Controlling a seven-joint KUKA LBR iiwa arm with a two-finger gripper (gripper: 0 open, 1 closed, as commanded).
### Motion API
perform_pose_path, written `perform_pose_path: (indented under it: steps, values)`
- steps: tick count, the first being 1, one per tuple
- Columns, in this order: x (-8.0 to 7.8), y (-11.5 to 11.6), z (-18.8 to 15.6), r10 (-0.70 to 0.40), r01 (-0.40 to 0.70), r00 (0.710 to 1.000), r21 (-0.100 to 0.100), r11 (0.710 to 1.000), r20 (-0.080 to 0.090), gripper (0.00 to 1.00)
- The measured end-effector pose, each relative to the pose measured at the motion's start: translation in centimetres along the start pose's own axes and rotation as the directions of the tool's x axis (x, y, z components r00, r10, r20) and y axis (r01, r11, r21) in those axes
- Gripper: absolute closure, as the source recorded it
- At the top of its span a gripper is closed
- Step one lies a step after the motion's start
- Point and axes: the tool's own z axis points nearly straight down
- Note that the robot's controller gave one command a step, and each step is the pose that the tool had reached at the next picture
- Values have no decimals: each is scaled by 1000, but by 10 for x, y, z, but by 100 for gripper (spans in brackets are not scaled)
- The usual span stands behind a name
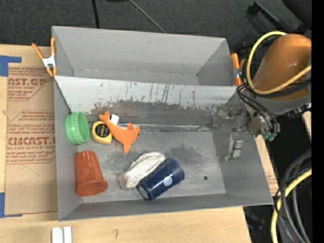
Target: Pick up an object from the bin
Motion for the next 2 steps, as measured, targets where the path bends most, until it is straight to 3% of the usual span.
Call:
perform_pose_path:
  steps: [1, 2]
  values:
    - [-2, 0, -5, -2, 2, 1000, 1, 1000, 8, 0]
    - [30, 34, 15, -48, 48, 999, 3, 999, 11, 0]
